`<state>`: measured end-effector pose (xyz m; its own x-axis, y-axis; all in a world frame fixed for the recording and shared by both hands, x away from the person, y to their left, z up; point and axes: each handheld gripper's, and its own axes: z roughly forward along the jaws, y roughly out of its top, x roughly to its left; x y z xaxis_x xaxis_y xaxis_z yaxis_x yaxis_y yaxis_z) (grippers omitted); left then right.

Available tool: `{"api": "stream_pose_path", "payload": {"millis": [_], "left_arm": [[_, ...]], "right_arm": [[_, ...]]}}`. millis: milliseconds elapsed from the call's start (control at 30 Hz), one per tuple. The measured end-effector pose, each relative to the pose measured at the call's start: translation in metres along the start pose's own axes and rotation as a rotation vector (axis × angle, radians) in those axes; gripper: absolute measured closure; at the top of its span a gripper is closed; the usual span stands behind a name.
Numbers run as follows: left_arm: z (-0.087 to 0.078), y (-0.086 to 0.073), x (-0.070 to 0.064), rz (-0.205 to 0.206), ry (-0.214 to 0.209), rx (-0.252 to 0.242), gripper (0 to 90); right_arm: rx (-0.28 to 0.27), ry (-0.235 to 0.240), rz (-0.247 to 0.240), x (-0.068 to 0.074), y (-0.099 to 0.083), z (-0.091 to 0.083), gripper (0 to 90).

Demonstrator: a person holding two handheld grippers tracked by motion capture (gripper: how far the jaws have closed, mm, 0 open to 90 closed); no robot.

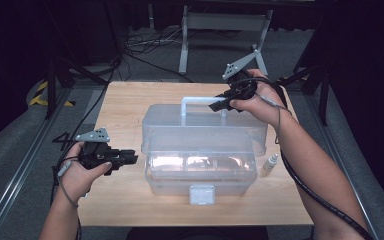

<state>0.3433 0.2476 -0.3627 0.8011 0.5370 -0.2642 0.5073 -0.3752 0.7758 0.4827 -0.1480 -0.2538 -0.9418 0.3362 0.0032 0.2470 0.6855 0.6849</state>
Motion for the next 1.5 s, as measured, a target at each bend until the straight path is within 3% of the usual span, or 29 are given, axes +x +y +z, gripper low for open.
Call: {"api": "stream_pose_path", "payload": {"millis": [100, 300, 533, 667, 833, 1500], "left_arm": [[0.003, 0.004, -0.008, 0.024, -0.058, -0.006, 79.5], [0.008, 0.01, -0.021, 0.073, -0.117, -0.036, 85.7], [0.016, 0.014, -0.029, 0.087, -0.141, -0.071, 89.5], [0.022, 0.014, -0.028, 0.075, -0.13, -0.089, 89.8], [0.026, 0.014, -0.027, 0.064, -0.076, -0.126, 89.9], [0.03, 0.01, -0.021, -0.005, 0.039, -0.167, 89.9]], "right_arm": [[0.001, -0.006, -0.002, 0.0, 0.001, 0.0, 70.8], [-0.003, -0.007, 0.006, -0.002, 0.001, 0.001, 70.7], [-0.003, -0.007, 0.007, -0.002, 0.001, 0.001, 70.7], [-0.004, -0.009, 0.006, -0.002, 0.001, 0.001, 70.7], [-0.005, -0.009, 0.003, -0.002, 0.001, 0.001, 70.7], [-0.009, -0.022, -0.001, 0.001, 0.0, 0.001, 70.6]]}}
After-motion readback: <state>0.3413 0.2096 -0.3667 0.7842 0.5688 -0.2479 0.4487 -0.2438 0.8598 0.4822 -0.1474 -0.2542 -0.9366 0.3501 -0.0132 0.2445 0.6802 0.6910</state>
